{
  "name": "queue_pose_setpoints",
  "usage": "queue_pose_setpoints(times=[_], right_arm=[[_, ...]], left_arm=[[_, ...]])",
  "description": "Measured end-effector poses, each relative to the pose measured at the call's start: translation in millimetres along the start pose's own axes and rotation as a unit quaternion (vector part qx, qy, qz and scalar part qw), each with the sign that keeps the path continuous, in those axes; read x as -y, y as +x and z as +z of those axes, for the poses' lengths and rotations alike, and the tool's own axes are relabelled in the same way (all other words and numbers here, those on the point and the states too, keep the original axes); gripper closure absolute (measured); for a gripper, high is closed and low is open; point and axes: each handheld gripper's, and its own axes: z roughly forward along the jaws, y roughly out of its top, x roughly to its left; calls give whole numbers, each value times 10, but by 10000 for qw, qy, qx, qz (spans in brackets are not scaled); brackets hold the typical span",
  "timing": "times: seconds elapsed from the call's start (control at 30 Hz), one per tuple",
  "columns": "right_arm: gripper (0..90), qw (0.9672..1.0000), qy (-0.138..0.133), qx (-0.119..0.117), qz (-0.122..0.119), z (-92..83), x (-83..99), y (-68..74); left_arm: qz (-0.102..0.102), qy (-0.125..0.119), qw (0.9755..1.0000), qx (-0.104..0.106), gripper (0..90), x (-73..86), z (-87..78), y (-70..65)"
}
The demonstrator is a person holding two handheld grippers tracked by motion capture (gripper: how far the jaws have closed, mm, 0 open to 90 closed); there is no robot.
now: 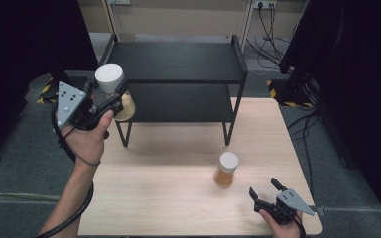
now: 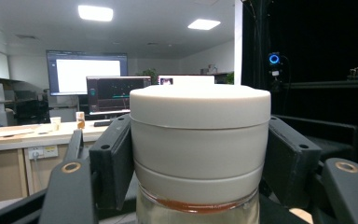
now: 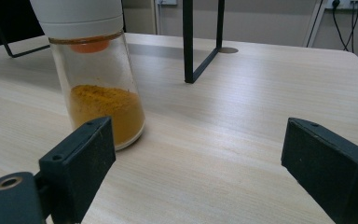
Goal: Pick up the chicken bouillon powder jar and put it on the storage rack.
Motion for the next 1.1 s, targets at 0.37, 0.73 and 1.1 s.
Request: queue_pose_setpoints(times=[0.37, 0.73, 1.1], right_arm=[[102, 10000, -3, -6, 1, 0, 1, -2], [103, 10000, -4, -14, 3, -2, 2, -7], [103, 10000, -17, -24, 2, -5, 7, -11]], left_arm=[[132, -14, 9998, -143, 339, -274, 236, -20], [196, 60, 9996, -213, 339, -416, 434, -11], [141, 171, 9992, -347, 339, -463, 690, 38]])
